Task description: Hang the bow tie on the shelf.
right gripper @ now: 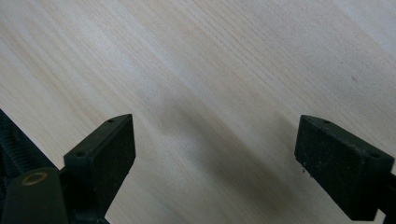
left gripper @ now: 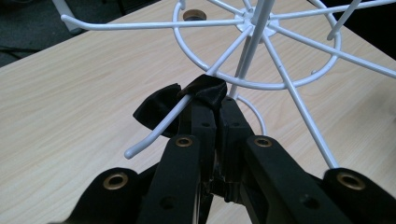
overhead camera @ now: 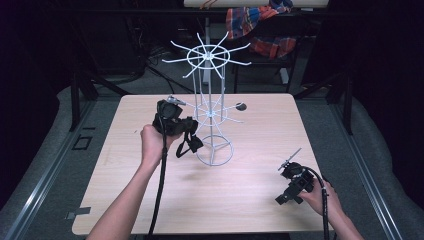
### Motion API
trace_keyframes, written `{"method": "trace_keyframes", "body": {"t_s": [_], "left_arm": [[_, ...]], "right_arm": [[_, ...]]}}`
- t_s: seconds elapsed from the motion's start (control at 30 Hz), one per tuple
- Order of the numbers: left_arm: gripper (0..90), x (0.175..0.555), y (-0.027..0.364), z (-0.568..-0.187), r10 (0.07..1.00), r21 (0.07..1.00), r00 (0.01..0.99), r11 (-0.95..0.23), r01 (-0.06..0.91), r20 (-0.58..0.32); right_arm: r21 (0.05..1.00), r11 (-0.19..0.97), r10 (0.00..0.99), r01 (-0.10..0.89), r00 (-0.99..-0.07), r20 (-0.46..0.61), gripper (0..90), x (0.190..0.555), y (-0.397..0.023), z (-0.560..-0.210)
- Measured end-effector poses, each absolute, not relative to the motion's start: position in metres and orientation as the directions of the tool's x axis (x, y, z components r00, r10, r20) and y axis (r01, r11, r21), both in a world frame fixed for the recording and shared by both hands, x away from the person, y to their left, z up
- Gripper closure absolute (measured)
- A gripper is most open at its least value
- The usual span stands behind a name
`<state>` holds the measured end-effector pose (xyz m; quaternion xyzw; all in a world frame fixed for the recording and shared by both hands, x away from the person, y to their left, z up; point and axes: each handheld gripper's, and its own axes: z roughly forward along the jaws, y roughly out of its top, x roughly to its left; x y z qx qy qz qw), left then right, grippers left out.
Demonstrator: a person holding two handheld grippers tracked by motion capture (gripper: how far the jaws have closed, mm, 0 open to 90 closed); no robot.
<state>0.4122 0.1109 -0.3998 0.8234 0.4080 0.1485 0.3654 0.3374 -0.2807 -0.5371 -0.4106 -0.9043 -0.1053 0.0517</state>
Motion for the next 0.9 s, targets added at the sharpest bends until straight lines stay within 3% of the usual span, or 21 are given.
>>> {"method": "trace_keyframes", "body": {"t_s": [0.53,0.7,0.9], "left_arm": [[86.8,0.411,0.108,-0.424,0.799,0.729,0.601,-0.413,0.545,0.003],[84.9,0.410,0.104,-0.427,0.801,0.723,0.595,-0.445,0.528,0.058],[82.2,0.412,0.108,-0.436,0.798,0.716,0.602,-0.433,0.549,0.021]], "right_arm": [[0.163,0.627,0.741,0.762,-0.648,0.177,12.3,0.337,-0.281,-0.539],[0.147,0.648,0.725,0.747,-0.665,0.180,12.3,0.339,-0.282,-0.537],[0.162,0.632,0.734,0.758,-0.652,0.190,12.4,0.338,-0.282,-0.537]]}}
